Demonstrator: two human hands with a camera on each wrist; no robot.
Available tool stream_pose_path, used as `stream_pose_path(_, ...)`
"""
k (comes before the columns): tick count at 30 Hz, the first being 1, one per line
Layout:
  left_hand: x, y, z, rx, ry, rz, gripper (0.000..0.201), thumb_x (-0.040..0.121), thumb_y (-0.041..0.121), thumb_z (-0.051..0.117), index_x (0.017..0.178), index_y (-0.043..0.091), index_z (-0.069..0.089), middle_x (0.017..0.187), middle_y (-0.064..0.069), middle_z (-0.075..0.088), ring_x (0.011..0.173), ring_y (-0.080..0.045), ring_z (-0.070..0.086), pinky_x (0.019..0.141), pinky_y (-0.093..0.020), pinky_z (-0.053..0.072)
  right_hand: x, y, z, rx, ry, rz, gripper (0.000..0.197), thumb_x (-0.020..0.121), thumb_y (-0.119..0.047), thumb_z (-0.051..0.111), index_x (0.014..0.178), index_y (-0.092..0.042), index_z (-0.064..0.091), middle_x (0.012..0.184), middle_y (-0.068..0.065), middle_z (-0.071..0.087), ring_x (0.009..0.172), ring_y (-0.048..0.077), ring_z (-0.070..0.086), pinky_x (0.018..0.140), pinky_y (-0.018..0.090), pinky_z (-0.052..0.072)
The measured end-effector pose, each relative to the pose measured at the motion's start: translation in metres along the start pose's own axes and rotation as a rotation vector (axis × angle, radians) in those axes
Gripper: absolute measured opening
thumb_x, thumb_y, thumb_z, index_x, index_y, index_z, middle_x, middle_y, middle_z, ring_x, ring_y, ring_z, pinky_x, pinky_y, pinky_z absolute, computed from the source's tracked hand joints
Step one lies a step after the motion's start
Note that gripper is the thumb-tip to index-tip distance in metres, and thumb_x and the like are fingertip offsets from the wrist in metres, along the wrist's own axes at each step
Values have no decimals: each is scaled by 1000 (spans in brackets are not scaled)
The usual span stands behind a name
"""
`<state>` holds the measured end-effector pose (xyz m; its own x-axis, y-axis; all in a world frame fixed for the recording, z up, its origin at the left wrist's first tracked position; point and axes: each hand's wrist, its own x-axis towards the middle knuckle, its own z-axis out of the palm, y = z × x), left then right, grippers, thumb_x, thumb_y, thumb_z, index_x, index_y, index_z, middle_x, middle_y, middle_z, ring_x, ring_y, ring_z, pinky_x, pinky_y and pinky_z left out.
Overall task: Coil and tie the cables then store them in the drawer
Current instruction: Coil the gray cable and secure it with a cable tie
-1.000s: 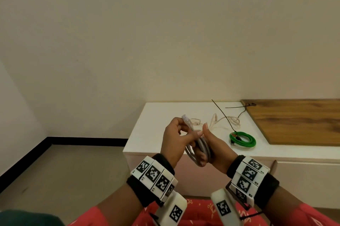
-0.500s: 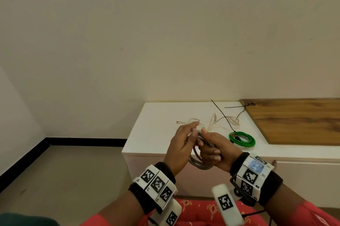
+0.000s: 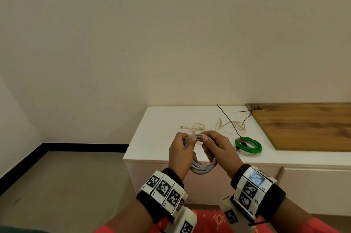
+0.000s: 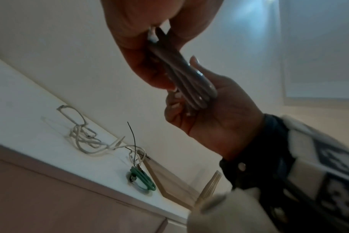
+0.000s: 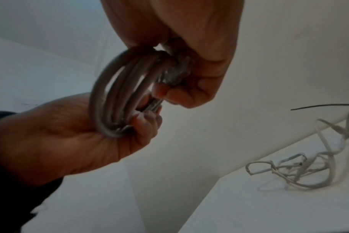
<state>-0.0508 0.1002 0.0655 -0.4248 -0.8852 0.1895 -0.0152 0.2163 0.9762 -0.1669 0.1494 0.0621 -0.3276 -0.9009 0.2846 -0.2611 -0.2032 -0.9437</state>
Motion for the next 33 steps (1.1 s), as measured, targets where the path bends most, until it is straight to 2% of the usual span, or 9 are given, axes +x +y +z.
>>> stream_pose_path(2,5,2,-1,-20,-69,-30,19,93,18,48,98,0,51,68,-5,50,43,-13,50,55,-40,53,3,10,-1,-108,62,-79,24,89,-32,42,84,-18,60,46,-11,50,44,2,43,49,19,33)
stream_pose_path(5,11,8,-9,-87,-270,-169,24,95,26,43,97,5,55,71,-4,57,52,-15,59,60,-33,52,7,19,-8,-280,103,-140,29,86,-35,36,81,-16,58,46,-10,47,47,4,46,52,22,33)
stream_pose_path(9,24,15,-23,-150,-478,-319,30,96,29,41,94,7,61,72,-5,63,62,-18,65,66,-33,54,13,20,-17,-451,18,-177,28,92,-30,38,83,-12,57,52,-11,45,48,7,43,53,21,33)
stream_pose_path(13,34,15,-21,-166,-585,-367,35,96,32,40,98,7,64,70,-3,64,68,-19,65,68,-34,54,23,18,-27,-554,-75,-225,39,88,-35,31,87,-7,59,51,-14,45,48,3,46,55,15,34)
stream_pose_path(18,44,9,-6,-230,-536,-369,34,97,31,37,80,11,58,52,5,50,57,-13,59,63,-29,50,36,19,-37,-573,-114,-244,32,89,-32,35,93,-9,57,53,-14,48,47,3,48,54,14,35)
stream_pose_path(20,48,6,0,-264,-471,-367,34,98,28,36,78,11,56,49,5,48,53,-12,55,58,-26,49,38,21,-39,-446,-47,-210,19,92,-27,43,92,-13,56,58,-10,54,50,5,52,52,12,37)
stream_pose_path(24,56,0,5,-327,-377,-351,34,98,25,34,77,9,54,47,6,46,49,-11,50,60,-27,48,39,27,-36,-226,47,-143,20,92,-23,44,102,-14,59,77,-4,63,67,10,60,56,17,49)
stream_pose_path(27,58,-3,8,-386,-338,-328,32,98,25,35,79,7,54,46,6,45,49,-11,49,59,-26,50,39,30,-28,-167,223,-36,11,92,-17,50,98,-15,59,81,-5,63,78,16,64,54,17,53)
stream_pose_path(33,50,-3,6,-432,-317,-321,32,98,25,35,80,5,53,46,5,45,47,-11,46,53,-25,51,32,21,-19,53,284,158,25,95,-19,45,85,-10,65,78,11,68,50,12,63,47,25,53)
